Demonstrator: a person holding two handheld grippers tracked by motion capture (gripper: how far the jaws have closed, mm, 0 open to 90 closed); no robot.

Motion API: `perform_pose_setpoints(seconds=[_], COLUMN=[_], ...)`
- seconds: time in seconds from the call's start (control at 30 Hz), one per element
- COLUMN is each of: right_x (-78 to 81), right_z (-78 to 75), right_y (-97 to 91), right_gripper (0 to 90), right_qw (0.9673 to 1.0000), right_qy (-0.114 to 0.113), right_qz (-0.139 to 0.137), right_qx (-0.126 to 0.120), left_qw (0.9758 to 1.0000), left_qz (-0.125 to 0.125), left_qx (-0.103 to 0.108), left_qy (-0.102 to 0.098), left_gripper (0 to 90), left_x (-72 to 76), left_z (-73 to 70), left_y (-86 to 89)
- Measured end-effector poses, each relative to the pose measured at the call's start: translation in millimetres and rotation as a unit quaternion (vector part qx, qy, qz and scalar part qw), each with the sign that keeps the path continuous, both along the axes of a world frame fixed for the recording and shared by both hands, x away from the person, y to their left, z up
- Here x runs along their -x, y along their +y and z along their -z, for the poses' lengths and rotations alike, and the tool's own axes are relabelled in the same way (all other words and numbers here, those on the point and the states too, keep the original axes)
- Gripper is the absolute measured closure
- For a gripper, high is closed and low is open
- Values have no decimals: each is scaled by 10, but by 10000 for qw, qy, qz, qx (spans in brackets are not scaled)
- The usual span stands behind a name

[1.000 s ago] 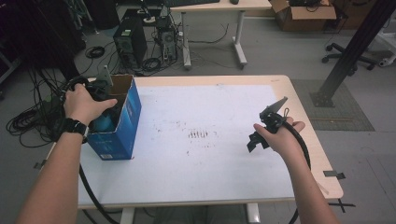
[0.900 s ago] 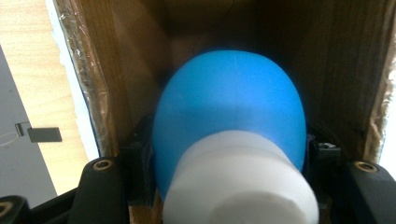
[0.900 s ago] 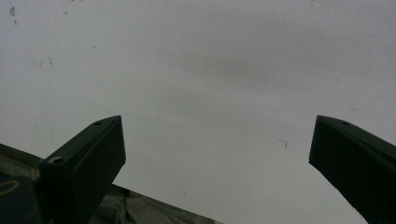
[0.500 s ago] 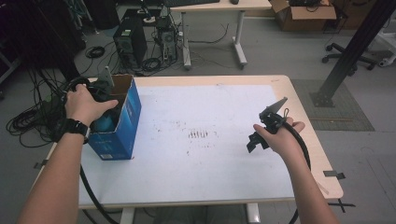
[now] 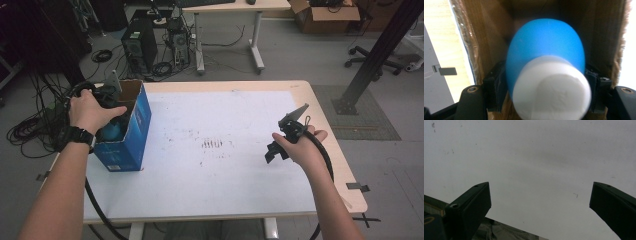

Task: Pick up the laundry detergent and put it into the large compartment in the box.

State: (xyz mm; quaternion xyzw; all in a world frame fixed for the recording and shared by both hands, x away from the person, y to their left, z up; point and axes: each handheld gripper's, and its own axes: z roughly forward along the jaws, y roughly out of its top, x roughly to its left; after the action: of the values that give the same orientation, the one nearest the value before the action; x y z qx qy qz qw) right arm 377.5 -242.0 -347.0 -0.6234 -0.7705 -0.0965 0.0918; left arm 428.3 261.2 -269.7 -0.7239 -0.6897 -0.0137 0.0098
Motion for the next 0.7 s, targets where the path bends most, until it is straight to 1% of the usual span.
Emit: perform_pose_setpoints(seconds=[0.07, 0.1, 0.3, 0.37, 0.47, 0.5, 0.53, 0.7], right_x=[1, 1, -5, -7, -12, -13, -11, -1], right_z=[-8, -8, -14, -22, -36, -41, -41, -43], right_y=[-3, -3, 0, 0, -9, -15, -18, -20], right_gripper=[37, 37, 38, 38, 37, 38, 37, 38], right_qw=[10000, 10000, 10000, 10000, 10000, 10000, 10000, 10000], right_qy=[-6, -6, -23, -29, -51, -63, -74, -60], right_qz=[1, 1, -8, -18, -9, -4, -10, 0], right_qx=[4, 4, 6, 4, 3, 4, -6, -10], left_qw=[10000, 10000, 9999, 9997, 9994, 9992, 9992, 9987], left_qz=[8, 8, -1, 6, -53, -42, -42, 56], left_qx=[-16, -16, -15, -27, -31, -31, -31, -19], left_qy=[-49, -49, -169, -237, -354, -402, -402, -513], left_gripper=[301, 299, 295, 293, 285, 287, 285, 268], left_x=[5, 5, 14, 14, 11, 13, 13, 33], left_z=[-60, -60, -206, -276, -400, -473, -473, -649], left_y=[-8, -8, -21, -20, -34, -56, -56, -152])
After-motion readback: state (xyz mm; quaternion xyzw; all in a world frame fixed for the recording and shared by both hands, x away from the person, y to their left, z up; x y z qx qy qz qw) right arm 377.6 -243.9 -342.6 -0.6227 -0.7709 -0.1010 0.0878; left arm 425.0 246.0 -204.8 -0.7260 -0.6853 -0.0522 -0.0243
